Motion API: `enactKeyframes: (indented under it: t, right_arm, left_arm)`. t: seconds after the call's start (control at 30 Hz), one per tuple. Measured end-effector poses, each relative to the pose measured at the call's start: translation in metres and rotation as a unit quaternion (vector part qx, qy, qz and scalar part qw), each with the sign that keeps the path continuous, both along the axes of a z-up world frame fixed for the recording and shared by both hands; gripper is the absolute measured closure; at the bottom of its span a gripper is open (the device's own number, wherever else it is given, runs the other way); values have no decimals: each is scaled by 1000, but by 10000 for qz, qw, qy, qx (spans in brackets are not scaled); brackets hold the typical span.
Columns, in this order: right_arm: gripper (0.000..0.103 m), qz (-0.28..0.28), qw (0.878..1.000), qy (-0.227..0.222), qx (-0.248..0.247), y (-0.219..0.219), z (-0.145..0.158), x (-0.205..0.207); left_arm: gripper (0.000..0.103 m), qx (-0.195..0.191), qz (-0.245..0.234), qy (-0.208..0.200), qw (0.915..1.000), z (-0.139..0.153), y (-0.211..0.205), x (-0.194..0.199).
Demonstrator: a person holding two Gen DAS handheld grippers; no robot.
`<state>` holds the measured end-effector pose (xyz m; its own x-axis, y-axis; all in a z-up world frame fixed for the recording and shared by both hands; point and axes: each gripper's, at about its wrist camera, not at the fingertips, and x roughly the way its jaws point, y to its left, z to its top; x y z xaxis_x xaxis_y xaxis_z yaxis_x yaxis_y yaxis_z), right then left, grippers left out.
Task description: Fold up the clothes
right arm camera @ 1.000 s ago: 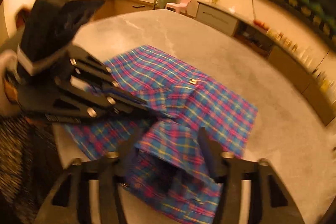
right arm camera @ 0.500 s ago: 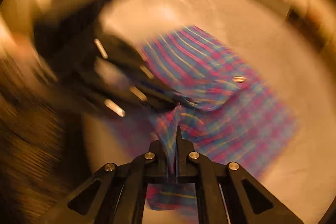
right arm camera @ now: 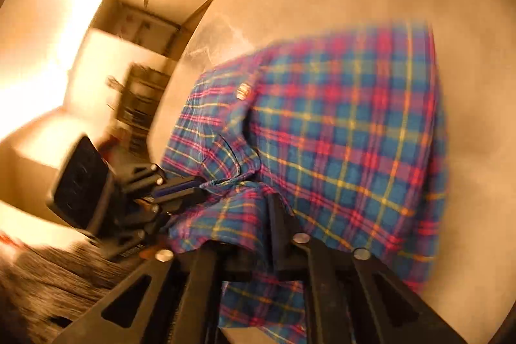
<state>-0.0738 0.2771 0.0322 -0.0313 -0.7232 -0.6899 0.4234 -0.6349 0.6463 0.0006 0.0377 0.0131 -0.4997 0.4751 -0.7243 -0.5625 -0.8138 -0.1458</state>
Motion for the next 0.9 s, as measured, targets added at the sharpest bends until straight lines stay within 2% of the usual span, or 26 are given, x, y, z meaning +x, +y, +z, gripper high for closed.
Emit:
enactKeyframes:
  t: [0.03, 0.07, 0.23, 0.37, 0.43, 0.47, 0.5, 0.57, 0.67, 0.73, 0.8, 0.83, 0.9]
  right_arm:
    - [45, -49, 9998, 209, 54, 0, 6, 4]
    - [43, -57, 9994, 349, 39, -1, 10, 7]
    - [43, 307, 9898, 1303, 484, -31, 23, 23]
    - [43, 788, 9749, 1969, 671, -55, 29, 36]
    - [52, 940, 9717, 2057, 678, -62, 32, 43]
    - [70, 1010, 9704, 2088, 675, -66, 33, 46]
    - [83, 949, 9718, 2029, 732, -68, 32, 42]
    - [89, 701, 9773, 1792, 888, -69, 22, 28]
    - [91, 220, 9901, 1167, 746, -53, 1, 7]
    - [92, -112, 9975, 617, 320, -39, -9, -5]
    - [92, -441, 9989, 118, 47, -29, -22, -15]
    - [94, -555, 9984, 1, 44, -27, -28, -17]
    - [98, -601, 9977, 58, 291, -34, -35, -17]
  left_arm:
    - [97, -22, 5, 40, 10000, 1, 2, 1]
    - [97, -42, 11, 82, 10000, 2, 3, 2]
    - [88, -71, 34, 356, 9993, 12, 7, 8]
    - [90, -115, 4, 336, 9994, 9, 9, 5]
    - [98, -146, -19, 301, 9994, 6, 11, 4]
    - [99, -205, -13, 315, 9993, 5, 13, 4]
    - [100, -237, 14, 320, 9992, 4, 13, 4]
    - [102, -281, 84, 322, 9991, 2, 14, 1]
    - [102, -192, 122, 345, 9991, 3, 11, 2]
    - [102, -105, 171, 405, 9990, 6, 8, 3]
    - [103, 8, 237, 542, 9982, 11, 4, 4]
    - [103, 85, 265, 645, 9975, 16, 3, 6]
    - [103, 160, 285, 921, 9952, 24, 2, 12]
